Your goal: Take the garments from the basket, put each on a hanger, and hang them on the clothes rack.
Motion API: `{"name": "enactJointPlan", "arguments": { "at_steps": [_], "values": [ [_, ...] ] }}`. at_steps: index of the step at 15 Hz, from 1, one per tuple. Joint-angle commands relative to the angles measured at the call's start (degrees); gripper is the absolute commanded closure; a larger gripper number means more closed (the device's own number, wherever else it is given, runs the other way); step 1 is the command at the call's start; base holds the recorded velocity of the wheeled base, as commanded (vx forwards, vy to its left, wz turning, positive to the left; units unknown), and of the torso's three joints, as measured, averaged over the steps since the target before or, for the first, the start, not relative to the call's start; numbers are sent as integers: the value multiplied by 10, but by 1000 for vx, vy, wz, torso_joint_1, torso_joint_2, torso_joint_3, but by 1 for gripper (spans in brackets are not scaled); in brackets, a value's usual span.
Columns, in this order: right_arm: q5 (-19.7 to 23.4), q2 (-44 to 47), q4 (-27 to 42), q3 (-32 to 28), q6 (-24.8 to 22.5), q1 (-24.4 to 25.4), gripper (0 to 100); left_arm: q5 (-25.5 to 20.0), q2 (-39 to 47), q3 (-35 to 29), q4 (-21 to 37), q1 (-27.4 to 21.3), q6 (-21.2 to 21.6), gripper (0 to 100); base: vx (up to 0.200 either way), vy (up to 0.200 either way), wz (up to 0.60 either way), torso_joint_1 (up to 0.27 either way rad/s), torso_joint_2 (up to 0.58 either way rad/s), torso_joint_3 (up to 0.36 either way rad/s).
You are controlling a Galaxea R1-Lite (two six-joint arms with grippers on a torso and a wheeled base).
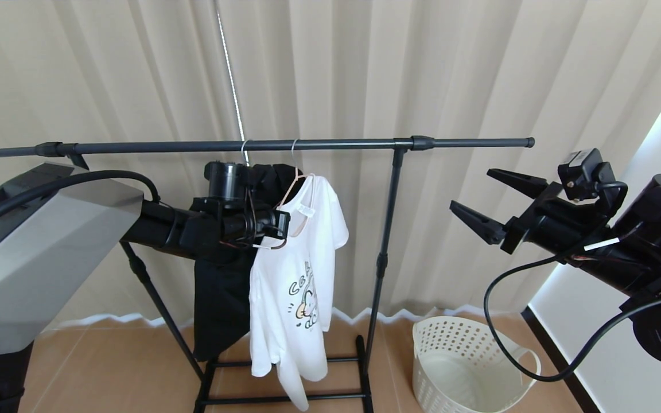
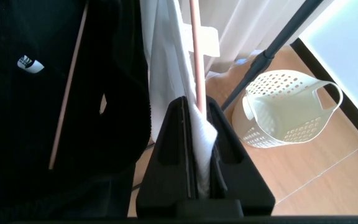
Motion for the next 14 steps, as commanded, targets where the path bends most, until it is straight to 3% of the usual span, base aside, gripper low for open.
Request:
{"name": "enactJointPlan", "arguments": {
  "at_steps": [1,5,6,10,14],
  "values": [
    [0,2,0,1,0,0,0,1,-2,3,2,0,-1,100,0,0,0,0,0,0],
    [0,1,0,2,0,0,0,0,-12,7,4,0,-2,100,0,0,0,0,0,0],
    [0,1,0,2,0,0,0,0,-12,6,4,0,-2,0,0,0,0,0,0,0],
    [0,-1,-1,1,0,0,0,1,-28,8,3,0,-4,0,0,0,0,0,0,0],
    [0,-14,-1,3,0,0,0,12,-151,93,4,-12,-3,0,0,0,0,0,0,0]
  ]
}}
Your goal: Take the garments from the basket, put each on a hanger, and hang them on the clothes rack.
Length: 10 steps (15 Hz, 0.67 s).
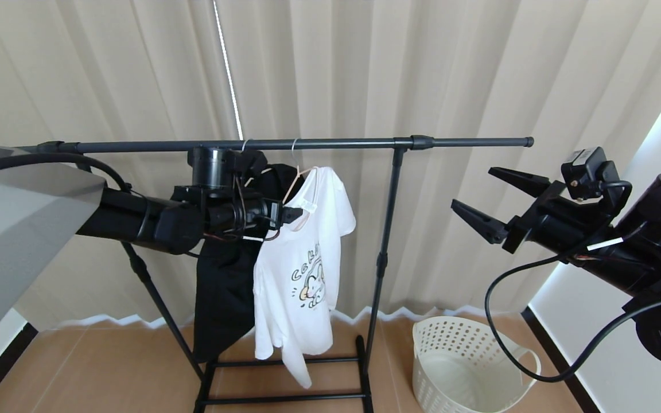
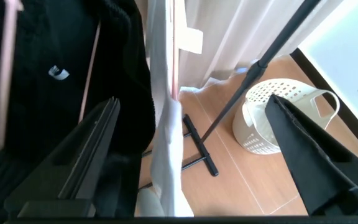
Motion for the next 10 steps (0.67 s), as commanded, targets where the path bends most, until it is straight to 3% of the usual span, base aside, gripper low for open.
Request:
{"name": "enactJointPlan", "arguments": {
  "at_steps": [1,2,3,10],
  "values": [
    [0,-8,0,0,0,0,0,1,-110,75,-1,-10,0,0,0,0,0,0,0,0],
    [0,-8,0,0,0,0,0,1,-110,75,-1,-10,0,0,0,0,0,0,0,0],
    [0,-18,0,1,0,1,0,1,-190,156,-2,-9,1,0,0,0,0,0,0,0],
    [-5,-36,34,-7,17,3,0,0,-368,352,-21,8,7,0,0,0,0,0,0,0]
  ]
}}
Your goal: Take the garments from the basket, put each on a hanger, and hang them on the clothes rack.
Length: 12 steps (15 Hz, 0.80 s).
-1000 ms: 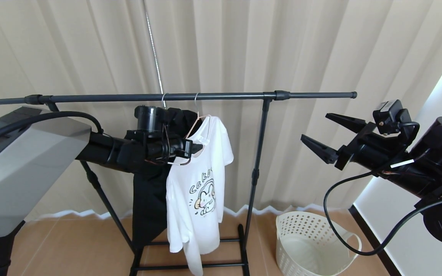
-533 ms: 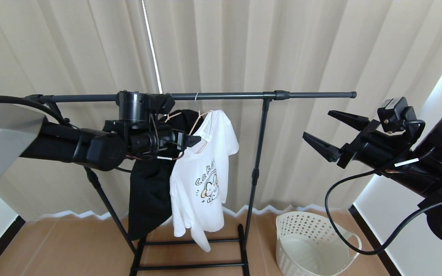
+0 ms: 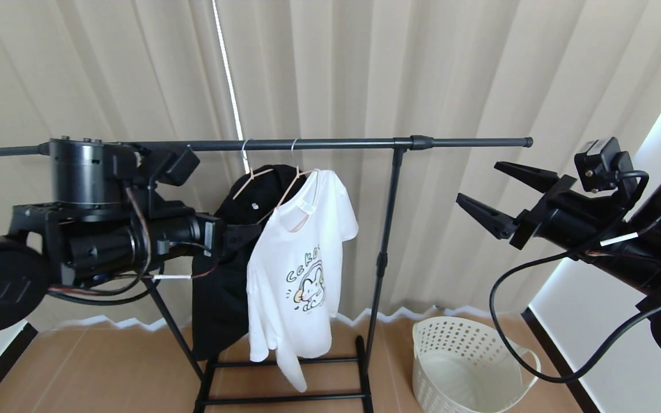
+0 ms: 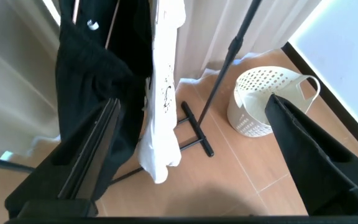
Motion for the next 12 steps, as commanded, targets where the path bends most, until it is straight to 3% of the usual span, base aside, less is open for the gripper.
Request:
{"name": "enactJointPlan", "arguments": {
  "at_steps": [1,3,6,8,9,12],
  "values": [
    [-7,-15,13,-9,7,5,0,0,-92,69,-17,2,0,0,0,0,0,0,0,0],
    [-29,-38,62,-16,17,11,0,0,-128,108,-27,1,0,0,0,0,0,0,0,0],
    [-125,-131,294,-55,17,26,0,0,-212,193,-22,4,0,0,0,0,0,0,0,0],
    [-187,-179,381,-50,18,29,0,0,-250,243,-22,5,0,0,0,0,0,0,0,0],
    [-210,-234,425,-13,17,30,0,1,-288,282,-20,5,0,0,0,0,0,0,0,0],
    [-222,-362,465,92,15,48,0,12,-380,363,19,6,0,0,0,0,0,0,0,0]
  ]
}}
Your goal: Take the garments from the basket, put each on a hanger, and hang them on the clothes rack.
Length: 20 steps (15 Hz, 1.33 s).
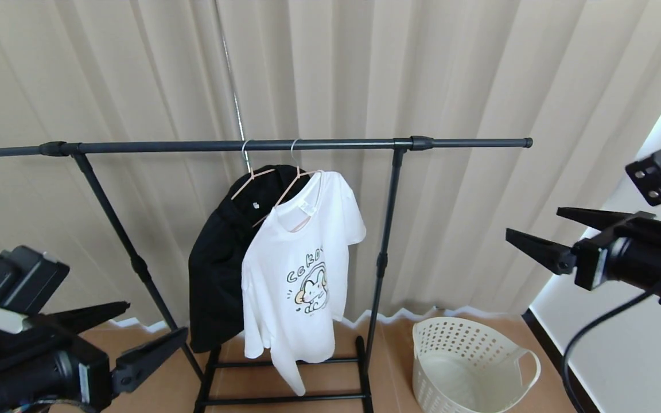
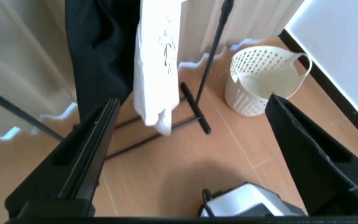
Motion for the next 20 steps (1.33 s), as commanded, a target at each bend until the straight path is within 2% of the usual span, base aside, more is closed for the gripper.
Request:
{"name": "enactJointPlan", "arguments": {
  "at_steps": [1,3,4,6,7,9,12,14,17,18,20],
  "values": [
    [-35,-147,43,111,-1,31,0,15,-109,80,33,1,-2,0,0,0,0,0,0,0],
    [-74,-192,40,189,0,58,0,15,-159,123,39,2,-5,0,0,0,0,0,0,0],
    [-85,-245,36,260,1,78,0,15,-212,166,39,2,-5,0,0,0,0,0,0,0],
    [-85,-316,43,314,1,78,0,15,-267,194,45,2,-5,0,0,0,0,0,0,0],
    [-85,-364,51,335,2,78,0,15,-317,194,99,4,-9,0,0,0,0,0,0,0],
    [-85,-463,162,335,6,73,0,11,-397,194,186,4,-13,0,0,0,0,0,0,0],
    [-86,-580,274,335,6,72,0,15,-422,190,206,8,-14,0,0,0,0,0,0,0],
    [-87,-608,282,335,8,60,0,15,-424,191,206,27,-13,0,0,0,0,0,0,0],
    [-91,-652,283,335,5,-27,0,15,-455,192,207,82,1,0,0,0,0,0,0,0],
    [-91,-659,284,335,5,-33,0,15,-459,192,207,89,4,0,0,0,0,0,0,0],
    [-92,-705,280,335,7,-65,0,13,-511,192,207,148,19,0,0,0,0,0,0,0]
  ]
}}
